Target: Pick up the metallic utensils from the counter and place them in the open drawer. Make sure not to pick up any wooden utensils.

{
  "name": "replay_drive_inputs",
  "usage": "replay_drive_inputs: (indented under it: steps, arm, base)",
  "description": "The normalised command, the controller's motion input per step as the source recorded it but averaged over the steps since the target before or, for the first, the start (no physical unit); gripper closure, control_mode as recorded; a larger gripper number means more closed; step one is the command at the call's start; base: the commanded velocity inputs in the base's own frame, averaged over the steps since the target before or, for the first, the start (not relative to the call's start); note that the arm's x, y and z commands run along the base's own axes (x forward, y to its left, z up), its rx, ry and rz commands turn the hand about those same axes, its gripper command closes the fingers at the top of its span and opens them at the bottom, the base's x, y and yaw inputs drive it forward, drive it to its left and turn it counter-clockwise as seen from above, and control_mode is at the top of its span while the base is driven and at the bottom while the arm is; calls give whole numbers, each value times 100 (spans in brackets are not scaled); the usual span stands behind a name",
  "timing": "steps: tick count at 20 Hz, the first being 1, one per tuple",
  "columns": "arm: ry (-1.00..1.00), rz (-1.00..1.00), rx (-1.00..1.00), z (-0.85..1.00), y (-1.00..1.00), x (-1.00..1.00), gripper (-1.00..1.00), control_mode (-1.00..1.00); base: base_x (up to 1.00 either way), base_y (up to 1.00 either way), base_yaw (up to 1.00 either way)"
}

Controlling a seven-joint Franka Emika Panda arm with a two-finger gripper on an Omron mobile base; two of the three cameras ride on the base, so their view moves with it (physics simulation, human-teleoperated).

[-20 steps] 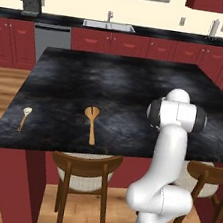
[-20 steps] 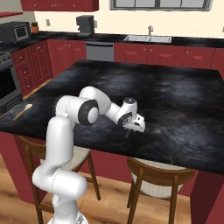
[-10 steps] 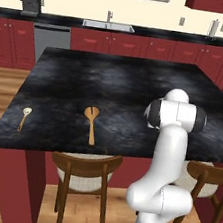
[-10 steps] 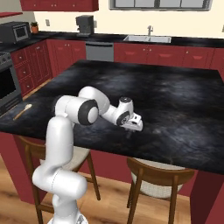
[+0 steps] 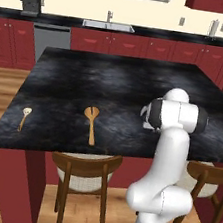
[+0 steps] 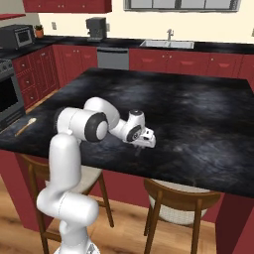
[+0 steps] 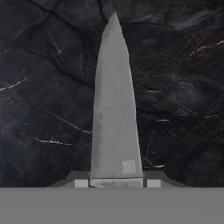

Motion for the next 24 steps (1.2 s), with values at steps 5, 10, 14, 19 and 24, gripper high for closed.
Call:
replay_drive_inputs:
  steps: [5,10,14,19,24]
  arm:
    - [-18,1,-5,76,0,-55,100,-100]
    - [-4,4,-1,87,1,-55,100,-100]
    - [0,10,0,81,16,-41,100,-100]
    - [-5,15,0,83,0,-62,100,-100]
    - [-20,15,0,72,6,-77,100,-100]
  base:
    - [0,0,0]
    - [0,0,0]
    - [0,0,0]
    - [0,0,0]
    - [0,0,0]
